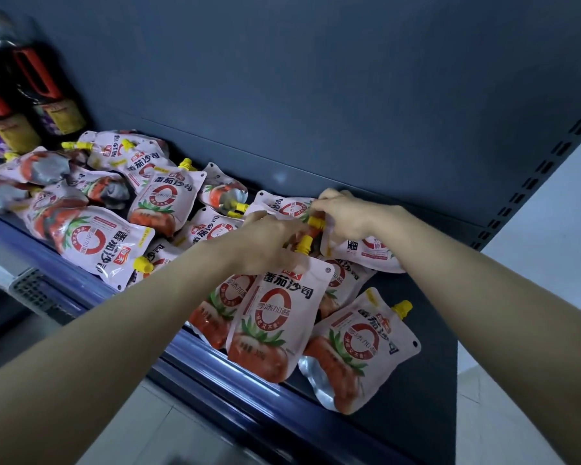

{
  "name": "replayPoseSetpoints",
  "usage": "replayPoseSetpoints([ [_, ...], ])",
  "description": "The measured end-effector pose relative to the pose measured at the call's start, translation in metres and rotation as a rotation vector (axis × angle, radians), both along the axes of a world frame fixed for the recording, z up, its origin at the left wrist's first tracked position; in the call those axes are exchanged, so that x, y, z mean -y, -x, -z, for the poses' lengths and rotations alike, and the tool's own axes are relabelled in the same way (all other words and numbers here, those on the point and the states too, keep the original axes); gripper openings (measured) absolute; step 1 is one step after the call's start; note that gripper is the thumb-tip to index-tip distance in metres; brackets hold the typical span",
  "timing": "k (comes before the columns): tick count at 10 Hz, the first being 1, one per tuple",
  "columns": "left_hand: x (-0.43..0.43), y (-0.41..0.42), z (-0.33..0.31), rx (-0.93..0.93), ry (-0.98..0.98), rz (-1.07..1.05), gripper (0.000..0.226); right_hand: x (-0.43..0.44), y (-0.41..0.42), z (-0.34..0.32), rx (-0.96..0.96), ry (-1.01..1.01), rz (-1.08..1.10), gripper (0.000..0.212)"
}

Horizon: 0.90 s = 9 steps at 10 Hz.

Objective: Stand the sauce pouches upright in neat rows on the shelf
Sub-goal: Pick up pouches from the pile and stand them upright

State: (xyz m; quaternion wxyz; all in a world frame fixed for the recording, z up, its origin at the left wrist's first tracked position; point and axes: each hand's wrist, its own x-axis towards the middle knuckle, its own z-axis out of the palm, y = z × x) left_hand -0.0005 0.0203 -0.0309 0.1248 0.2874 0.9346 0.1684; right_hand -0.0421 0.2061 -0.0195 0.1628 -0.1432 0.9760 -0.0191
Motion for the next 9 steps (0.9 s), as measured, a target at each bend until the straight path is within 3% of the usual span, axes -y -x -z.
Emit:
replayPoseSetpoints([
  [2,-0.004,0.001,-0.001,0.125,-0.023,-0.019,0.057,0.001,-0.002,-0.006,-0.079,-0.04,-0.023,0.028],
  [3,-0.007,-0.003,-0.006,0.214,-0.053,-0.015,0.055,-0.004,-0.007,-0.01,-0.11,-0.03,-0.006,0.027],
  [4,-0.007,-0.004,-0.01,0.281,-0.055,-0.01,0.07,-0.01,-0.016,-0.019,-0.148,-0.006,0.032,0.025],
  [6,-0.011,-0.003,-0.023,0.292,-0.051,0.03,0.045,-0.021,-0.037,-0.041,-0.265,-0.025,0.085,0.022],
  [8,-0.022,-0.004,-0.055,0.159,0.017,0.155,0.01,-0.062,-0.056,-0.069,-0.445,-0.041,0.345,0.021],
  [9,-0.028,-0.011,-0.078,0.054,0.065,0.249,0.007,-0.076,-0.061,-0.068,-0.501,0.025,0.489,0.016],
])
